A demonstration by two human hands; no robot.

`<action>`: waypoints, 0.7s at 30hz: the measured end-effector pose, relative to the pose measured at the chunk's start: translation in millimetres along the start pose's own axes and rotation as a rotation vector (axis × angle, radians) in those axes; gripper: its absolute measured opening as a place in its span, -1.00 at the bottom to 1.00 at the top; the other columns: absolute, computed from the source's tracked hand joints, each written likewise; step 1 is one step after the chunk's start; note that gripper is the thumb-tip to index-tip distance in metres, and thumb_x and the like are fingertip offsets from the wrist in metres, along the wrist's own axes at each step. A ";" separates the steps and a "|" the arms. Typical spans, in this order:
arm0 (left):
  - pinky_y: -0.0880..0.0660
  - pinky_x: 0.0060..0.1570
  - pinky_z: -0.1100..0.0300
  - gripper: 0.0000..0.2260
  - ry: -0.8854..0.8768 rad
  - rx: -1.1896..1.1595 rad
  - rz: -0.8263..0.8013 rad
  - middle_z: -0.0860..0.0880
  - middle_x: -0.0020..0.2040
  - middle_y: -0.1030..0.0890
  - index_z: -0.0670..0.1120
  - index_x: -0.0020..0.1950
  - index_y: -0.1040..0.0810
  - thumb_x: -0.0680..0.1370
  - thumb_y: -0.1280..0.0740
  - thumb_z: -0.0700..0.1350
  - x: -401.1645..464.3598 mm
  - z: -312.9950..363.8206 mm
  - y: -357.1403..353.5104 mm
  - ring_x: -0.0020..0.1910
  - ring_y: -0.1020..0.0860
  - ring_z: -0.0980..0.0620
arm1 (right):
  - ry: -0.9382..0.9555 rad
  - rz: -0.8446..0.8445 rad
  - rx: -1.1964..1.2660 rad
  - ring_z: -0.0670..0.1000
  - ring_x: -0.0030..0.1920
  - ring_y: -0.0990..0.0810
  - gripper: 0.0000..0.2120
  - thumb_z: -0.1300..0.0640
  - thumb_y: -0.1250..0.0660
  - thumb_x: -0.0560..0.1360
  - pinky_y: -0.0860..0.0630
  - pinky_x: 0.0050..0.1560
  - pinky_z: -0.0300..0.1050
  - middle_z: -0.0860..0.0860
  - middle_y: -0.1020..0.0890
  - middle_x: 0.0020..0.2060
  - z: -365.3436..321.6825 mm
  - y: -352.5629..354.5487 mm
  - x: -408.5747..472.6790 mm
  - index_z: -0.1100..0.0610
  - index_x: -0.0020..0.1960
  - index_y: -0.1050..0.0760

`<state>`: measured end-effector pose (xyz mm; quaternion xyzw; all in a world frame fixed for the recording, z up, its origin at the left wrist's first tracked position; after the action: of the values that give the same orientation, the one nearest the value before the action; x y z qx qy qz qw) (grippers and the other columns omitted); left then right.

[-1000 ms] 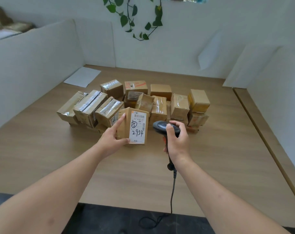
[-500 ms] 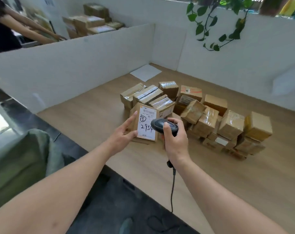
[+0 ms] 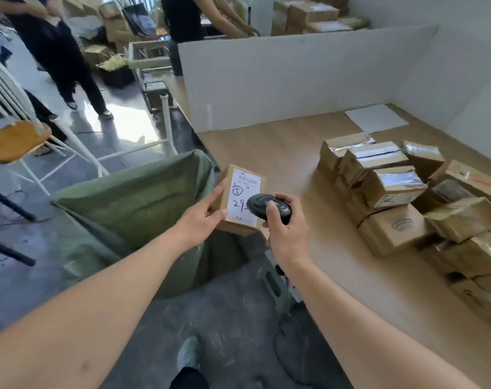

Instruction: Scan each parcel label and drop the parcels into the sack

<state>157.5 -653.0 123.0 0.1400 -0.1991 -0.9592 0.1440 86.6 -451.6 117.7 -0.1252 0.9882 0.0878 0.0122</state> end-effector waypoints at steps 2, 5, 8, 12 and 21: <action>-0.39 0.50 -0.08 -0.37 0.044 -0.006 0.054 0.20 0.39 -0.58 0.62 0.47 -0.20 0.50 -0.33 0.15 -5.9 -19.1 27.4 0.35 -0.55 0.05 | -0.006 -0.050 -0.005 0.02 0.05 -0.74 -0.78 -0.30 -0.33 0.53 -0.69 0.06 0.35 -0.20 -0.71 0.06 -2.3 -30.1 0.7 -0.38 0.16 -0.49; -0.36 0.52 -0.12 -0.36 0.096 0.018 0.098 0.16 0.40 -0.57 0.66 0.45 -0.16 0.55 -0.34 0.11 -7.7 -51.0 68.4 0.38 -0.52 -0.01 | -0.019 -0.103 -0.022 0.00 0.04 -0.74 -0.75 -0.34 -0.31 0.50 -0.69 0.03 0.37 -0.17 -0.72 0.06 -2.6 -77.6 4.0 -0.40 0.16 -0.47; -0.33 0.53 -0.14 -0.35 0.116 0.050 0.098 0.13 0.44 -0.55 0.68 0.44 -0.13 0.63 -0.36 0.04 -0.3 -88.0 106.9 0.41 -0.50 -0.05 | -0.035 -0.131 -0.032 0.00 0.02 -0.75 -0.79 -0.36 -0.31 0.50 -0.70 0.03 0.37 -0.21 -0.72 0.04 1.7 -126.7 10.2 -0.47 0.12 -0.47; -0.29 0.55 -0.12 -0.38 0.161 0.135 0.023 0.15 0.53 -0.45 0.65 0.48 -0.09 0.67 -0.33 0.06 18.9 -137.4 158.1 0.47 -0.43 -0.04 | -0.092 -0.150 -0.024 -0.01 0.05 -0.75 -0.84 -0.23 -0.37 0.60 -0.71 0.06 0.30 -0.28 -0.70 0.01 11.2 -194.6 18.4 -0.41 0.16 -0.50; -0.33 0.53 -0.15 -0.39 0.242 0.205 -0.146 0.06 0.57 -0.39 0.58 0.54 -0.07 0.69 -0.31 0.08 77.1 -231.1 226.0 0.54 -0.36 -0.08 | -0.222 -0.103 -0.107 -0.05 0.05 -0.74 -0.83 -0.15 -0.38 0.66 -0.73 0.03 0.17 -0.19 -0.71 0.07 35.8 -297.1 32.2 -0.36 0.20 -0.48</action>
<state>211.7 -956.3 -1.6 0.2825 -0.2664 -0.9179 0.0820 129.7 -736.4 30.3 -0.1656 0.9669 0.1528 0.1194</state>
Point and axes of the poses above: each hand's wrist, its own x-axis towards the middle knuckle, its own y-axis out of the back of the hand, z = x × y, the point moved 1 cm from there along x, towards the middle knuckle
